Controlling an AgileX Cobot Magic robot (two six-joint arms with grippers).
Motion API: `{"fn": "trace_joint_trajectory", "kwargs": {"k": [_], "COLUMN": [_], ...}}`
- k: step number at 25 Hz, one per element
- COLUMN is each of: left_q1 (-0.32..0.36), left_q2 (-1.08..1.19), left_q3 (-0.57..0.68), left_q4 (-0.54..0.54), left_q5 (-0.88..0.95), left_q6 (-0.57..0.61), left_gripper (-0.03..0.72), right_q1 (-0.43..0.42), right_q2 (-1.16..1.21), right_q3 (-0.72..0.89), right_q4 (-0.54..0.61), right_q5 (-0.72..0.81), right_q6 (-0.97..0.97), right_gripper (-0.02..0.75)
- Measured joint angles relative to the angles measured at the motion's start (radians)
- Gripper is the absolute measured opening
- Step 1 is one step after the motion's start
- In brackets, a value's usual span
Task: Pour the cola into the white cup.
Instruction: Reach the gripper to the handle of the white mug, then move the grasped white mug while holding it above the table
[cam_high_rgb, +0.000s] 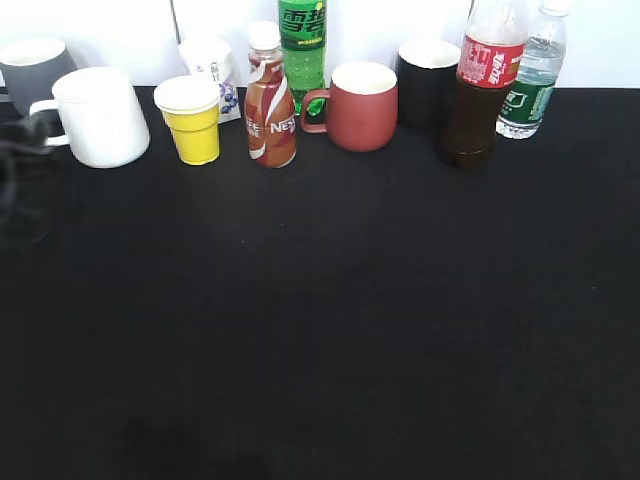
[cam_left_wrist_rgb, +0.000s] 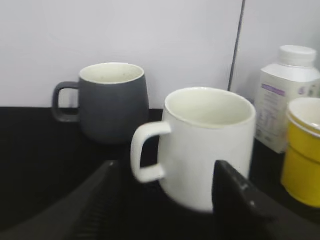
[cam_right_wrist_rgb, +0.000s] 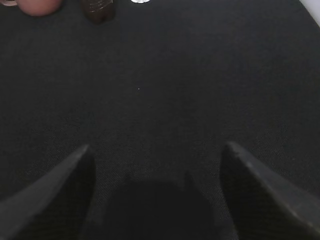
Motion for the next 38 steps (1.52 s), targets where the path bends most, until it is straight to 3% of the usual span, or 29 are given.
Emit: {"fn": "trace_joint_trajectory", "kwargs": {"k": [4, 10, 18, 23, 30, 32, 35, 37, 38], "left_q1": [0.076, 0.084, 0.087, 0.087, 0.087, 0.087, 0.086, 0.085, 0.085], "left_q2": [0.117, 0.24, 0.366, 0.358, 0.07, -0.031, -0.113, -0.117, -0.117], "left_q3": [-0.115, -0.255, -0.469, -0.448, -0.123, -0.018, 0.086, 0.099, 0.099], "left_q4": [0.016, 0.075, 0.096, 0.099, 0.167, 0.247, 0.363, 0.442, 0.485], "left_q5": [0.028, 0.096, 0.098, 0.08, -0.053, -0.069, -0.075, -0.074, -0.078], "left_q6": [0.0, 0.0, -0.002, -0.008, 0.015, 0.015, 0.015, -0.044, -0.08], "left_gripper": [0.424, 0.409, 0.061, 0.041, 0.039, 0.038, 0.038, 0.038, 0.038], "right_q1": [0.0, 0.0, 0.0, 0.0, 0.0, 0.0, 0.0, 0.0, 0.0], "right_q2": [0.0, 0.0, 0.0, 0.0, 0.0, 0.015, 0.142, 0.294, 0.342], "right_q3": [0.0, 0.0, 0.0, 0.0, -0.006, -0.021, 0.049, 0.171, 0.203], "right_q4": [0.0, 0.001, 0.004, 0.009, 0.021, 0.025, 0.024, 0.024, 0.024], "right_q5": [-0.001, -0.001, 0.0, 0.0, -0.011, -0.121, -0.522, -0.858, -0.956], "right_q6": [0.0, 0.0, 0.0, 0.0, 0.0, 0.0, 0.0, 0.0, 0.0], "right_gripper": [0.592, 0.592, 0.592, 0.592, 0.592, 0.592, 0.592, 0.592, 0.592]}}
